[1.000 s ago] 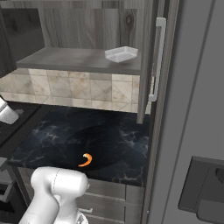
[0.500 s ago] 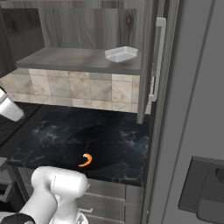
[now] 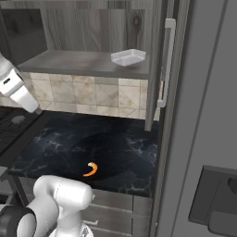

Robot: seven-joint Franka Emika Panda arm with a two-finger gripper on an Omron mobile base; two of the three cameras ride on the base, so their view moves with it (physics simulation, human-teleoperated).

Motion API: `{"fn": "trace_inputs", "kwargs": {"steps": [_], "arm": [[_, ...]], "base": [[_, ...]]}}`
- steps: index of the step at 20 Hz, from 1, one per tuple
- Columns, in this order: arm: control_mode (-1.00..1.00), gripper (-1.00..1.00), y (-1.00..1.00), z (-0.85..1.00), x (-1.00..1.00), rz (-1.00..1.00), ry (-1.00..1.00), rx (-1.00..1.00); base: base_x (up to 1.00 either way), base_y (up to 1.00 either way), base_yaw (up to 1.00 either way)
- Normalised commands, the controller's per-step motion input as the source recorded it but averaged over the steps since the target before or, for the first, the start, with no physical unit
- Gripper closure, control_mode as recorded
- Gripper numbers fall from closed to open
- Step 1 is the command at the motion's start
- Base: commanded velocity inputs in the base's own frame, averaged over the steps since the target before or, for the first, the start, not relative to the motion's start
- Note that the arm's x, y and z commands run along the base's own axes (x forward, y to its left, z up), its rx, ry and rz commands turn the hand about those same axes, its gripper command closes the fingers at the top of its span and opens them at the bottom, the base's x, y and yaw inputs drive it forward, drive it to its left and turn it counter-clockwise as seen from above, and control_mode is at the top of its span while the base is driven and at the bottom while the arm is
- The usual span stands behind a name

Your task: Retrieve the tupperware from the cabinet, then place the raw meat into the tupperware to avoid contamination.

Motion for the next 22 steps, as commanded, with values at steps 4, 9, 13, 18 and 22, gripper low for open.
{"fn": "trace_inputs", "kwargs": {"steps": [4,9,13,18,22], "arm": [[-1.00,-1.00,-0.34,0.13,0.14,-0.08,-0.05,-0.02],[-1.00,-1.00,-0.13,-0.03,-0.15,0.00,-0.25,-0.15],[-1.00,-1.00,-0.13,-0.02,-0.25,0.04,-0.35,-0.14],[-1.00,-1.00,-0.14,0.23,-0.12,0.02,-0.25,-0.03],[-1.00,-1.00,-0.17,0.44,0.00,0.00,-0.14,0.00]], "base": [[0.00,0.00,0.00],[0.00,0.00,0.00],[0.00,0.00,0.00],[0.00,0.00,0.00],[0.00,0.00,0.00]]}}
